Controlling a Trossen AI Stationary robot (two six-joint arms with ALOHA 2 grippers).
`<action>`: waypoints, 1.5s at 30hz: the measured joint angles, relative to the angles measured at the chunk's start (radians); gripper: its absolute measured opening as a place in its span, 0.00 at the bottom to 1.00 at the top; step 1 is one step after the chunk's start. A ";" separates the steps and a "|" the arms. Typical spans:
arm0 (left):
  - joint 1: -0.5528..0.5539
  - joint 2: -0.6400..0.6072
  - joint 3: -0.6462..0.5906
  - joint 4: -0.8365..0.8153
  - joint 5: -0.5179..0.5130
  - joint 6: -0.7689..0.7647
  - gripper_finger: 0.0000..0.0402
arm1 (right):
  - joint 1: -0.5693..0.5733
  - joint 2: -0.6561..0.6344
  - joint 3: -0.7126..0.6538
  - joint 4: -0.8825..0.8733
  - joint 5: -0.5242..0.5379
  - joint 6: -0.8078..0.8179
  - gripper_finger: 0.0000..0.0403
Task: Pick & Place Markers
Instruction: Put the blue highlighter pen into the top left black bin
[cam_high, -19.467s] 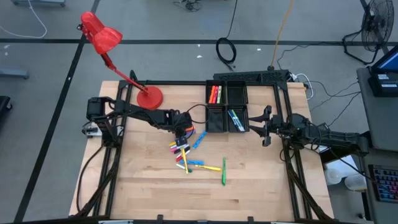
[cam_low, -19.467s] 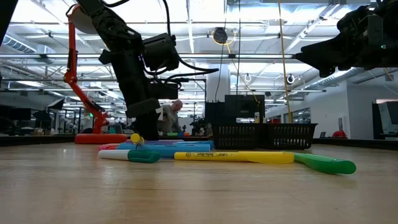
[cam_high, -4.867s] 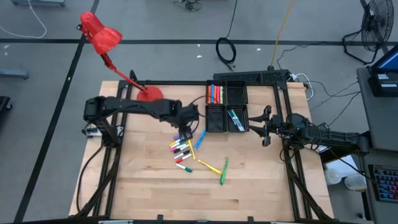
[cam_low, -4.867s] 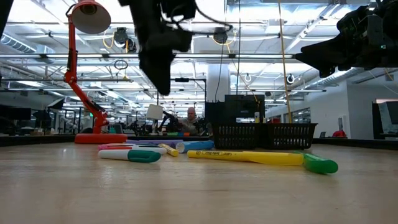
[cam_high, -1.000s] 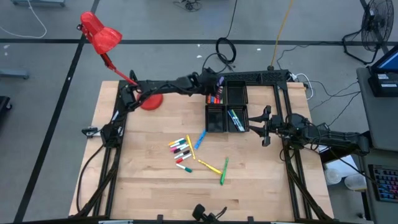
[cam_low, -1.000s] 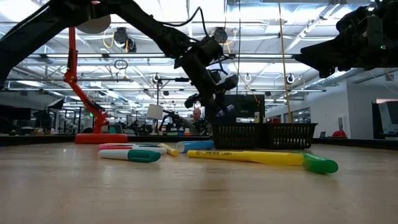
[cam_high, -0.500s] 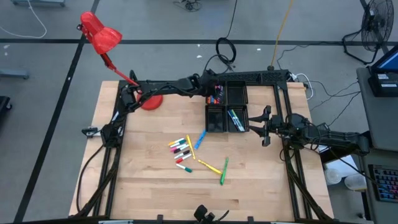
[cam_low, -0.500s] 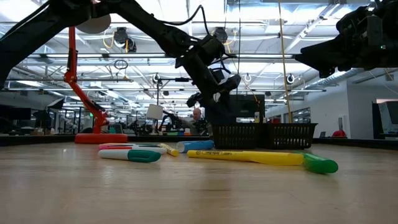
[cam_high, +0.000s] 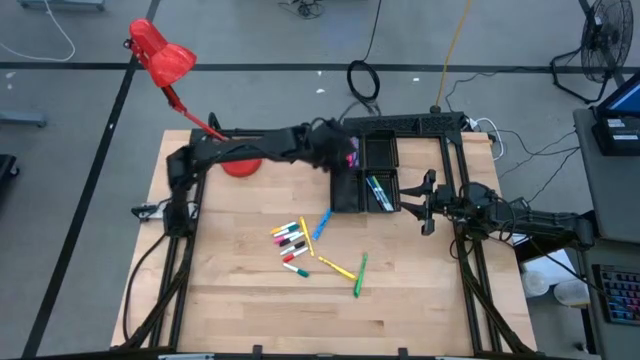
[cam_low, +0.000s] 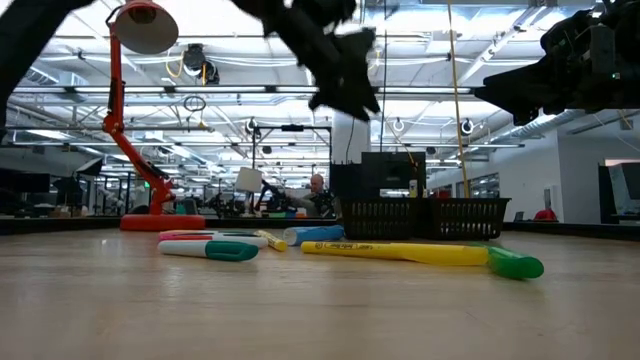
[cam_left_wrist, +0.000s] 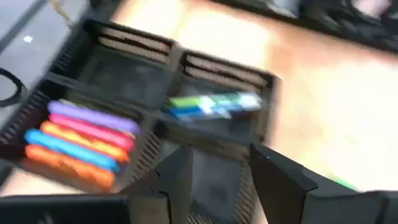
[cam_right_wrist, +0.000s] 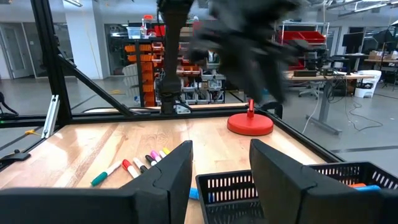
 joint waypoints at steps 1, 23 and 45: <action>-0.027 -0.017 0.000 -0.030 -0.009 0.000 0.39 | 0.000 0.000 0.000 0.000 0.000 0.000 0.36; -0.399 -0.053 -0.191 -0.312 -0.353 -0.532 0.46 | 0.000 0.000 0.000 0.000 0.000 0.000 0.36; -0.315 -0.052 -0.463 0.012 -0.287 -0.636 0.66 | 0.000 0.000 0.000 0.000 0.000 0.000 0.36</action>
